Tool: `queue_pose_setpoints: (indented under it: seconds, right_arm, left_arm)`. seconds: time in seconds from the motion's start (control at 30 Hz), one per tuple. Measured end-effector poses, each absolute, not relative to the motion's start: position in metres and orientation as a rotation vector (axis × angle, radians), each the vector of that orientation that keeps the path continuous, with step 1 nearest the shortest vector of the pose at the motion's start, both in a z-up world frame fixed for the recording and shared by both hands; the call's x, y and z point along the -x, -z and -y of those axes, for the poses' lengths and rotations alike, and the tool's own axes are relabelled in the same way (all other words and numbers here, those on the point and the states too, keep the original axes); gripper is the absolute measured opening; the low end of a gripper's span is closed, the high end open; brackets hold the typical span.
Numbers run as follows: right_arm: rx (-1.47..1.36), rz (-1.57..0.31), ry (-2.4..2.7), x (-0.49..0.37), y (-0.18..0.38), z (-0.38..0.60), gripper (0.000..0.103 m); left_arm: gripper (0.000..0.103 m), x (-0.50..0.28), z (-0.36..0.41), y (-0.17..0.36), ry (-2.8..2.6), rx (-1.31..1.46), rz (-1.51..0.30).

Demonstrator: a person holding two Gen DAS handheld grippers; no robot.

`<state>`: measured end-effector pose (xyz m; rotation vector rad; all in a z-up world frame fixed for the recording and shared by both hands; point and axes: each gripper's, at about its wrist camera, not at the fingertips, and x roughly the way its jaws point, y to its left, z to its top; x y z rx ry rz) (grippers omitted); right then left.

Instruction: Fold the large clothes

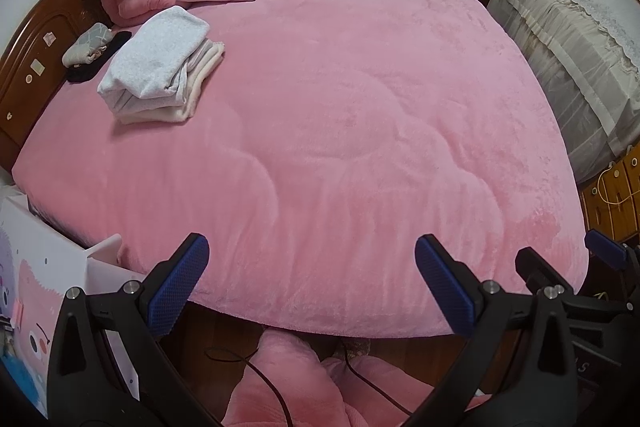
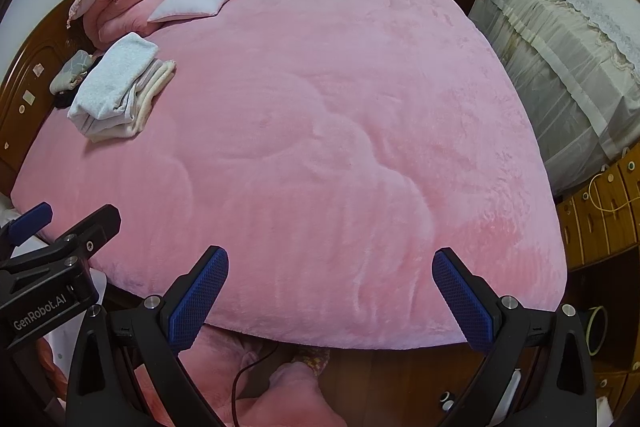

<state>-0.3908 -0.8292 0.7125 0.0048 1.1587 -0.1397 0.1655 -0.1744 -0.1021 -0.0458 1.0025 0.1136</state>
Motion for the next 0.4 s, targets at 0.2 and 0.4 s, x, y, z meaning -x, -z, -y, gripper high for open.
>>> queue_pose_setpoints:
  seconds: [0.2,0.4]
  right_arm:
    - [-0.016,-1.163,0.146,0.378,-0.711,0.843,0.103]
    - [-0.016,-1.164,0.149,0.375,-0.71,0.846,0.103]
  left_arm:
    - [0.102,-0.166,0.179,0.102,-0.111,0.036,-0.992]
    - [0.102,-0.166,0.178,0.101,-0.108,0.039,-0.987]
